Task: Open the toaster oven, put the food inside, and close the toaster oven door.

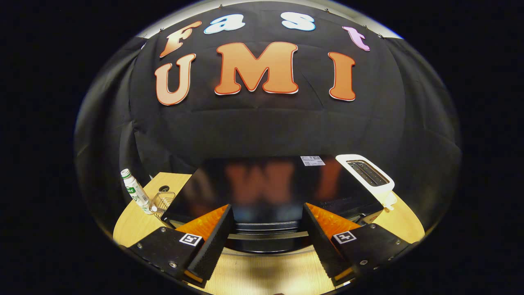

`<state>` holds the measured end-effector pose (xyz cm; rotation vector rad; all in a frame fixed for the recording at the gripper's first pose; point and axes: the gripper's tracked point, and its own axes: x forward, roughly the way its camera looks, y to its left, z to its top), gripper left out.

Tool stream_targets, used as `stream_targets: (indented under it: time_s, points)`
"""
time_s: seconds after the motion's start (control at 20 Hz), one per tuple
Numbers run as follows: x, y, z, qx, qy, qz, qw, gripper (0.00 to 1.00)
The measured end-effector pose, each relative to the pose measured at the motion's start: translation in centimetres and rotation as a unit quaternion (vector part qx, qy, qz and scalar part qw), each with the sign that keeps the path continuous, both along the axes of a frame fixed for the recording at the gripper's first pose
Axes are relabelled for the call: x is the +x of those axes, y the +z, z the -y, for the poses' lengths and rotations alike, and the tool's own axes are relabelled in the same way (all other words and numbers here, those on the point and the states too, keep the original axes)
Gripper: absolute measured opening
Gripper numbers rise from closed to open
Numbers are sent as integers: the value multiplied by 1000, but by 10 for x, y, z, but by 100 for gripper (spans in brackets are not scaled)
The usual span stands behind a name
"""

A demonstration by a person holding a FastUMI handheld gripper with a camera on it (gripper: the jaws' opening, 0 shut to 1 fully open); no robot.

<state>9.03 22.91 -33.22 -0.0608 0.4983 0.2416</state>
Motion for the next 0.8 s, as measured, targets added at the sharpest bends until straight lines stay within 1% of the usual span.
stream_targets:
  time_s: [0.25, 0.3, 0.5, 0.8]
  points:
    - [-27, 0, 5, -4, 11, -5, 1000, 100]
    - [-28, -6, 6, -5, 12, -2, 1000, 100]
    - [-54, -7, 13, -3, 10, -11, 1000, 100]
    - [-102, -25, 29, -5, 12, -20, 1000, 100]
